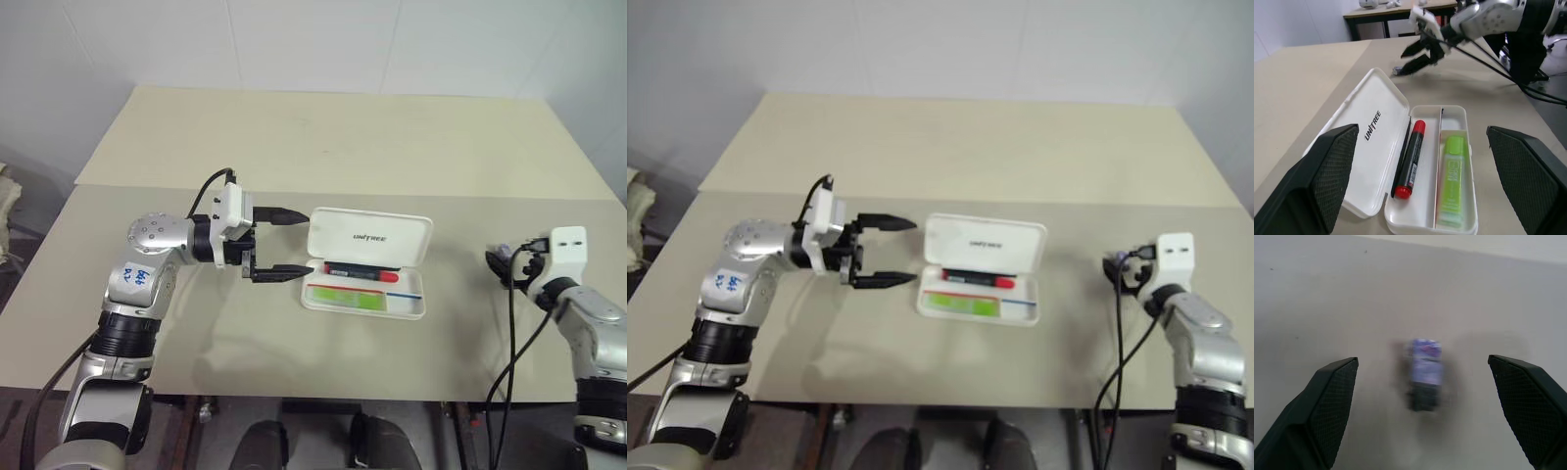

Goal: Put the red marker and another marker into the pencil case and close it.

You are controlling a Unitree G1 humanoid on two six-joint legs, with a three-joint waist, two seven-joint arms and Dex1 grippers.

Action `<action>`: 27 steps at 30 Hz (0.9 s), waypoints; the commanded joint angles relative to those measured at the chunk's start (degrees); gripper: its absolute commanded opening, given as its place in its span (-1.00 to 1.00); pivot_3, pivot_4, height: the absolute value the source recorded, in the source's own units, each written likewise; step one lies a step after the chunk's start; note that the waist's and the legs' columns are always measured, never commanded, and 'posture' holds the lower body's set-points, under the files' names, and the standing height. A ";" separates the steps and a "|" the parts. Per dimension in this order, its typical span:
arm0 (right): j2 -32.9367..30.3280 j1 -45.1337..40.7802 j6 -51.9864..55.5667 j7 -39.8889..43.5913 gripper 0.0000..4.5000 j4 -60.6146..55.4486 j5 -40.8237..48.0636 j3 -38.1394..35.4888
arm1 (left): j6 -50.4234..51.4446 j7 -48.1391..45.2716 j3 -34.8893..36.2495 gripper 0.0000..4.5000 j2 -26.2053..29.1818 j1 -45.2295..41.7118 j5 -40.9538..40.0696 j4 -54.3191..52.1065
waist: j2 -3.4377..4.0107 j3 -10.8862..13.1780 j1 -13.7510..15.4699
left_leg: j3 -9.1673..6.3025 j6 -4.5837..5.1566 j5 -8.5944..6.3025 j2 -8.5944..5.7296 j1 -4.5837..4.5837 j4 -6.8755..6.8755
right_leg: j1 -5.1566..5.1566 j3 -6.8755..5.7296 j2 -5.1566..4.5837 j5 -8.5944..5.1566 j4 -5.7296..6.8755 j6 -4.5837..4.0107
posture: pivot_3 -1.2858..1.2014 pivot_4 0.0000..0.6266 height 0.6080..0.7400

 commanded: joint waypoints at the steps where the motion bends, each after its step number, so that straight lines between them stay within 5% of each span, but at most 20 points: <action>1: 1.14 -2.78 -3.16 -3.06 1.00 3.47 -2.05 0.22 | -0.14 1.02 1.04 0.99 0.34 -0.39 -1.19 -2.72 | 0.00 0.00 -0.01 | 0.00 0.00 0.00 -0.01 -0.01 0.01 | 0.00 0.01 0.00 0.00 -0.01 0.00 | 0.03 -0.52 1.00; 7: 1.47 -6.26 -10.27 -6.74 1.00 15.08 -5.62 0.65 | 0.03 1.66 1.01 0.99 0.24 -0.36 -1.33 -3.41 | -0.01 -0.01 -0.11 | 0.01 0.00 0.00 -0.02 0.00 0.01 | 0.01 0.03 -0.01 0.00 0.00 0.00 | 0.03 -0.52 1.00; 9: 1.92 -6.95 -11.30 -6.31 0.83 16.97 -5.39 0.89 | -0.01 1.87 0.95 1.00 0.15 -0.44 -1.33 -3.49 | -0.02 -0.01 -0.09 | 0.00 0.00 0.00 -0.02 0.01 0.01 | 0.02 0.03 -0.01 0.00 0.02 0.00 | 0.03 -0.52 1.00; 20: 2.83 -6.77 -8.94 -5.80 -0.83 14.35 -4.14 1.21 | -0.40 2.05 1.08 1.00 0.43 -0.73 -1.40 -3.28 | -0.04 -0.02 -0.21 | -0.03 -0.01 0.02 0.00 0.02 0.02 | 0.05 0.04 0.00 0.00 0.03 0.01 | 0.03 -0.52 1.00; 27: 2.58 -6.36 -6.86 -5.52 -0.83 10.98 -3.84 1.20 | -1.08 1.83 0.58 1.00 -0.04 -1.24 -1.02 -2.35 | -0.04 -0.02 -0.15 | -0.03 -0.01 0.02 -0.01 0.01 0.00 | 0.05 0.03 -0.01 0.00 0.02 0.01 | 0.03 -0.52 1.00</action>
